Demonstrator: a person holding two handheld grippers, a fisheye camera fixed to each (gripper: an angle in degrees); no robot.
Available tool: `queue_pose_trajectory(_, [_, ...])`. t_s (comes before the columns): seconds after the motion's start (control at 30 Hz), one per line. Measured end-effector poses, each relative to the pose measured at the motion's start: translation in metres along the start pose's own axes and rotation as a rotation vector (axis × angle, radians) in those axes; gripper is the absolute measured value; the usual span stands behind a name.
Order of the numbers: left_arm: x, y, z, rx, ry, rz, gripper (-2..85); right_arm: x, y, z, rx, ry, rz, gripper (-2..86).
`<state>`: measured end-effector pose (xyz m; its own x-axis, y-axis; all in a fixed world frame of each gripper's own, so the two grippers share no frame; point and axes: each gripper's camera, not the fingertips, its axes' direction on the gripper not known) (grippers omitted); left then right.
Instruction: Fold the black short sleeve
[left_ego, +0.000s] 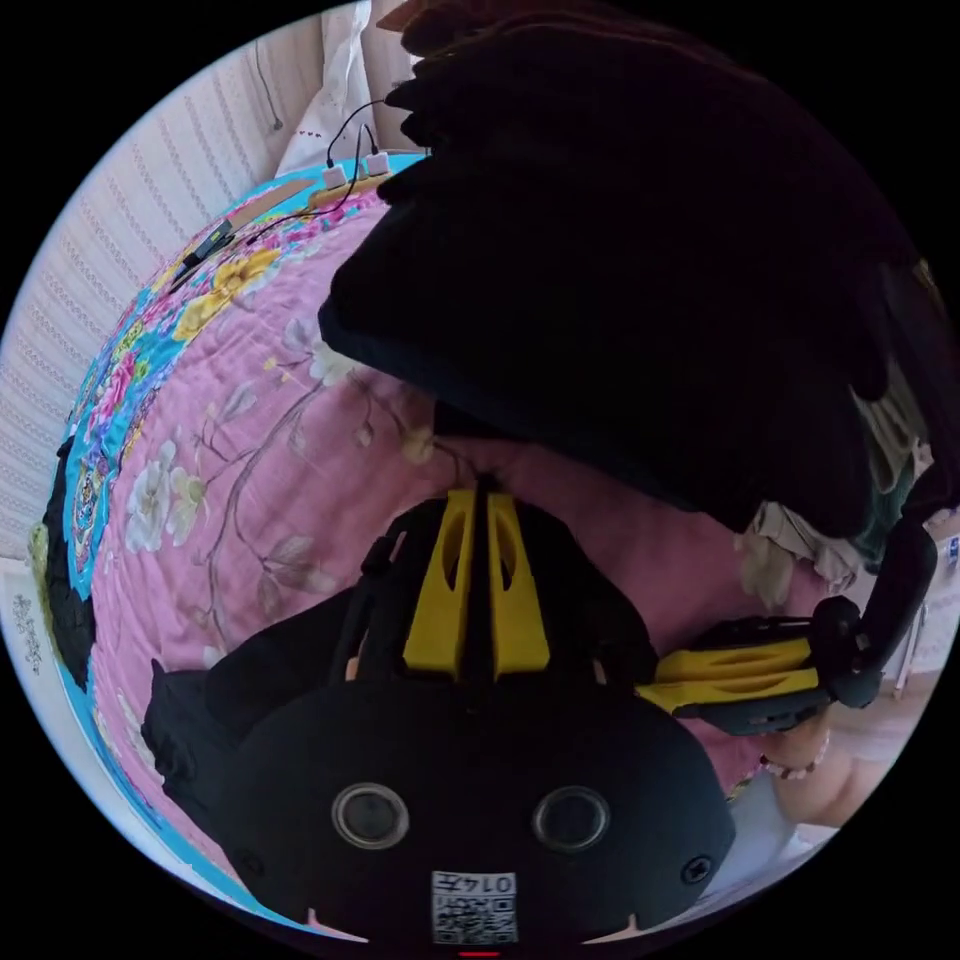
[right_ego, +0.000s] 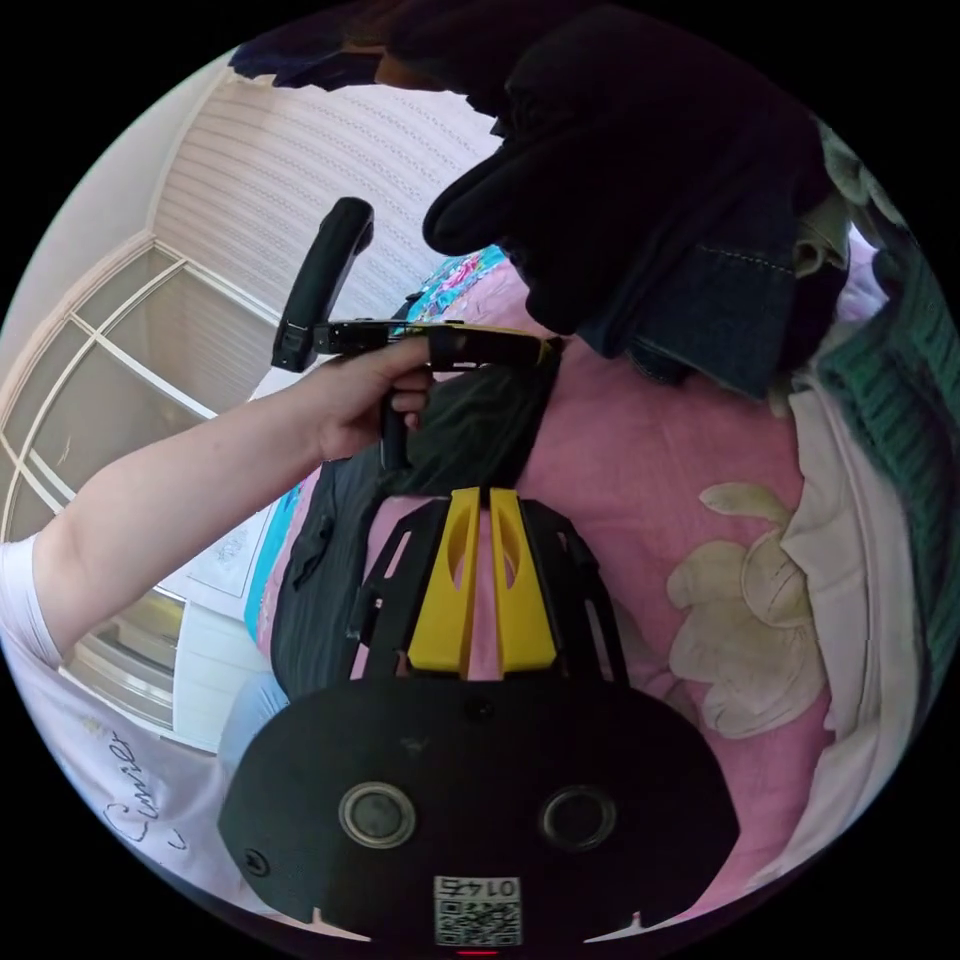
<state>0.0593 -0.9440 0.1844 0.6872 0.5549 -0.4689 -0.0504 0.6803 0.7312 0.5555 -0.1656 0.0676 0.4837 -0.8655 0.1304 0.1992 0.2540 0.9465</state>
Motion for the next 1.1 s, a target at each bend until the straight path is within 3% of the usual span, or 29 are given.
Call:
queue_pose_trajectory(0.23, [-0.046,0.033,-0.07,0.155,0.023,0.019,-0.5,-0.022,0.017,-0.022,0.132,-0.114,-0.156,0.8])
queue_pose_trajectory(0.37, [-0.087,0.122,-0.147,0.284,-0.023,0.011,-0.5,-0.058,0.029,-0.019,0.172,-0.282,-0.363,0.8])
queue_pose_trajectory(0.57, [-0.123,0.298,-0.183,0.278,-0.057,-0.194,-0.5,-0.13,0.049,0.029,-0.049,-0.46,-0.626,0.7])
queue_pose_trajectory(0.7, [-0.134,0.375,-0.155,0.223,-0.069,-0.301,-0.4,-0.169,0.071,0.073,-0.26,-0.421,-0.744,0.7])
queue_pose_trajectory(0.93, [-0.169,0.435,-0.12,0.198,0.046,-0.47,0.2,-0.207,0.107,0.119,-0.514,-0.31,-0.917,0.8])
queue_pose_trajectory(1.03, [-0.18,0.454,-0.119,0.119,0.086,-0.445,0.5,-0.209,0.111,0.127,-0.614,-0.406,-0.955,0.6])
queue_pose_trajectory(1.1, [-0.191,0.466,-0.133,0.101,0.06,-0.409,0.5,-0.202,0.102,0.125,-0.573,-0.494,-0.908,1.4])
